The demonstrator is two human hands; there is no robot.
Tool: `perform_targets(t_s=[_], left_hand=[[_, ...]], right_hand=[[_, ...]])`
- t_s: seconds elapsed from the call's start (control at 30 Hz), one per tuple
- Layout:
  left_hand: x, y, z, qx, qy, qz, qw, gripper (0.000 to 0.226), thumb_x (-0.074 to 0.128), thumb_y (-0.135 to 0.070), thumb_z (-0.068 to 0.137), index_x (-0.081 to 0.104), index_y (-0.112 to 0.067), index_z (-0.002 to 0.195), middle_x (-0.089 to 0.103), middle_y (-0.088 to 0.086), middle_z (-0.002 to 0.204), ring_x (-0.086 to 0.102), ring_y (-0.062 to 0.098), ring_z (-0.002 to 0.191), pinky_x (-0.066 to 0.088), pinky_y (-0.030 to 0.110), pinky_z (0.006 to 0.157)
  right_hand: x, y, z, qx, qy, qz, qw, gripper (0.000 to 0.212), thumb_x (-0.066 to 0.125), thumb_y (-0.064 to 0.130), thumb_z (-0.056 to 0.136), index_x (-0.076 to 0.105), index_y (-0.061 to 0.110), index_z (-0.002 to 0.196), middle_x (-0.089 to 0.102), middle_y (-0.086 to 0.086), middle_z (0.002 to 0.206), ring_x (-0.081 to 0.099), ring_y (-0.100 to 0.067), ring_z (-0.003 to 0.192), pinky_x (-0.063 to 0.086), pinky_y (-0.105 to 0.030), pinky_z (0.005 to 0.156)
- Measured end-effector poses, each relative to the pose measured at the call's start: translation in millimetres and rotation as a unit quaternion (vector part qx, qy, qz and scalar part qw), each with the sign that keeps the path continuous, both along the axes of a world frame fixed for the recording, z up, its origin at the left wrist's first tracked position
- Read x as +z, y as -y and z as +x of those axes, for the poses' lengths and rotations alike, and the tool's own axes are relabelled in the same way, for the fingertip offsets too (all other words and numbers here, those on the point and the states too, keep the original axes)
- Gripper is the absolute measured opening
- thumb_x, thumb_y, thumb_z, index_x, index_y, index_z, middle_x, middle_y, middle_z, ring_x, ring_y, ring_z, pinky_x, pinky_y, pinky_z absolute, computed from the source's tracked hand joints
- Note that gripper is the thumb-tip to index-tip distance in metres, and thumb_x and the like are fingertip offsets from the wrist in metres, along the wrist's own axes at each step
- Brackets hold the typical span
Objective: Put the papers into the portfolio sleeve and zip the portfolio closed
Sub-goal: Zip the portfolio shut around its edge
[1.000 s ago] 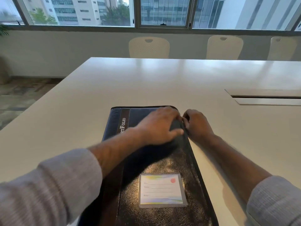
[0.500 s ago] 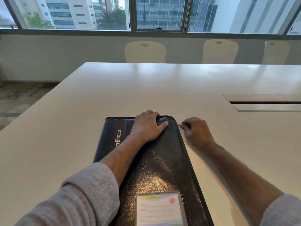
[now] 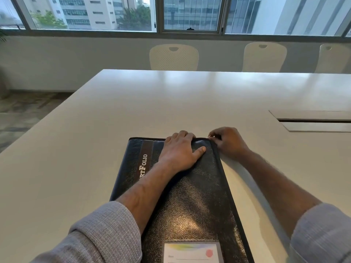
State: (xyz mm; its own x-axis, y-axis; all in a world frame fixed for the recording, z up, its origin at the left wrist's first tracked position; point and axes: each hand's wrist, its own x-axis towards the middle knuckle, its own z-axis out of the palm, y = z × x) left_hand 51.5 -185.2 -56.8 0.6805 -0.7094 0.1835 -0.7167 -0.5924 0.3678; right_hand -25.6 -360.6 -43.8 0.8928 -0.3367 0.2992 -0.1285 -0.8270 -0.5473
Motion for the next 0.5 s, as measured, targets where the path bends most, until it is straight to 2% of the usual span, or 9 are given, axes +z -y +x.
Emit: perform_targets(t_s=[0.13, 0.33, 0.43, 0.5], left_hand=[[2, 0, 0, 0.003, -0.003, 0.003, 1.000, 0.062, 0.044, -0.069, 0.087, 0.048, -0.028, 0.132, 0.050, -0.002, 0.133, 0.043, 0.020, 0.125, 0.030, 0.043, 0.109], [4, 2, 5, 0.009, -0.017, 0.013, 1.000, 0.066, 0.048, -0.073, 0.081, 0.051, -0.031, 0.133, 0.051, -0.003, 0.131, 0.043, 0.021, 0.124, 0.031, 0.045, 0.106], [14, 11, 17, 0.025, -0.053, 0.053, 0.997, 0.067, 0.054, -0.072, 0.071, 0.057, -0.037, 0.128, 0.052, -0.003, 0.127, 0.041, 0.022, 0.122, 0.030, 0.046, 0.098], [22, 21, 21, 0.043, -0.085, 0.063, 0.993, 0.061, 0.052, -0.069, 0.069, 0.063, -0.040, 0.121, 0.055, -0.002, 0.125, 0.040, 0.024, 0.121, 0.029, 0.046, 0.089]], right_hand=[[20, 7, 15, 0.061, -0.054, -0.038, 0.996, 0.005, 0.072, 0.010, 0.082, 0.077, 0.010, 0.085, 0.069, 0.001, 0.072, 0.060, -0.014, 0.067, 0.041, -0.019, 0.062], [41, -1, 37, 0.111, -0.135, -0.073, 0.982, 0.011, 0.071, 0.010, 0.082, 0.074, 0.020, 0.081, 0.060, 0.012, 0.063, 0.051, -0.003, 0.057, 0.040, -0.019, 0.055], [43, -5, 40, 0.101, -0.149, -0.039, 0.983, 0.015, 0.072, 0.009, 0.082, 0.073, 0.023, 0.078, 0.060, 0.011, 0.063, 0.052, -0.005, 0.059, 0.040, -0.022, 0.056], [40, -8, 36, 0.085, -0.131, 0.008, 0.988, 0.013, 0.071, 0.007, 0.081, 0.075, 0.019, 0.081, 0.065, 0.005, 0.068, 0.054, -0.010, 0.064, 0.043, -0.024, 0.059]])
